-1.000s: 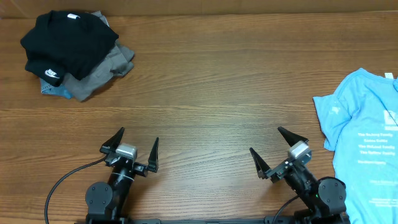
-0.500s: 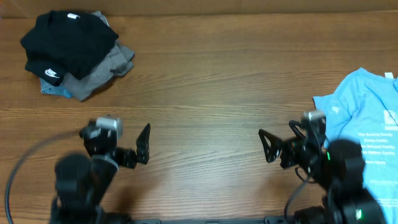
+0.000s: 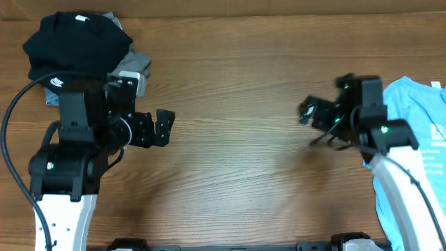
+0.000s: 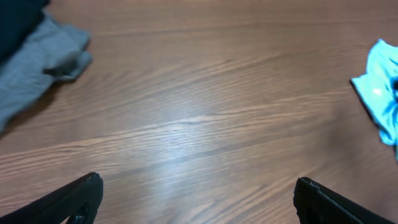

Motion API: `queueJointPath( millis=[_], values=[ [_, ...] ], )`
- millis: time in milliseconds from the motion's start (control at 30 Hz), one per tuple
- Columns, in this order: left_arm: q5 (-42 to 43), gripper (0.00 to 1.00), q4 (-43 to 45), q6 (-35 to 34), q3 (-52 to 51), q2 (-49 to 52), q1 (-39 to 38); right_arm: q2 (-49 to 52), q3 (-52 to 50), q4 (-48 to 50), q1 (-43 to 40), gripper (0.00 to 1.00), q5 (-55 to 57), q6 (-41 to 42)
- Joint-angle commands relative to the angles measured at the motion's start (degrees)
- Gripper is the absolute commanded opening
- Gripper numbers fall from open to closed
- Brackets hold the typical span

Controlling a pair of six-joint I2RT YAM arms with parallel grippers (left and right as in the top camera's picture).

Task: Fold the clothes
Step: 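Reach the right gripper to the light-blue T-shirt and grasp it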

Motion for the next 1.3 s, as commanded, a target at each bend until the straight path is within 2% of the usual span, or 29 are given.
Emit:
queueJointPath(
  millis=[0,233,433,533,567,667,700,833,967,1033,1167,1267],
  values=[
    [2.89,1.0,-1.22,0.04,1.62,0.59,0.57,7.8,1.53,2.67,-10.03,0.94,6.69,6.45],
    [2.89,1.0,-1.4,0.07,1.6,0.59,0.57,23.12,1.53,13.29,-21.24,0.85,4.57,5.49],
    [2.89,1.0,-1.07,0.07,1.6,0.66,0.57,31.36,1.53,17.55,-23.54,0.77,3.54,2.47],
    [2.89,1.0,-1.07,0.07,1.6,0.66,0.57,33.86,1.51,18.34,-23.54,0.68,4.13,1.18],
    [2.89,1.0,-1.05,0.07,1.6,0.7,0.57,34.27,1.51,18.38,-23.54,0.59,4.11,1.2],
    [2.89,1.0,-0.96,0.07,1.6,0.7,0.57,34.53,1.53,18.08,-23.54,0.1,4.11,1.18],
    [2.86,1.0,-0.9,0.07,1.6,0.7,0.57,34.1,1.84,17.51,-23.54,0.04,3.72,1.18],
    [1.25,1.0,-0.9,0.09,1.6,0.68,0.57,29.68,6.8,12.33,-23.02,0.04,-1.33,-1.01],
    [0.81,1.0,-0.87,0.07,1.6,0.68,0.57,22.82,11.85,9.11,-19.58,0.04,-13.88,-9.03],
    [0.81,1.0,-0.87,0.07,1.6,0.68,0.57,19.58,12.96,8.57,-16.52,0.04,-16.33,-10.47],
    [0.81,1.0,-0.9,0.04,1.62,0.68,0.59,14.03,13.18,8.98,-5.57,0.04,-16.22,-10.43],
    [0.72,1.0,-0.9,0.07,1.77,0.57,0.59,13.64,13.14,9.29,4.98,0.04,-16.2,-9.31]
  ],
)
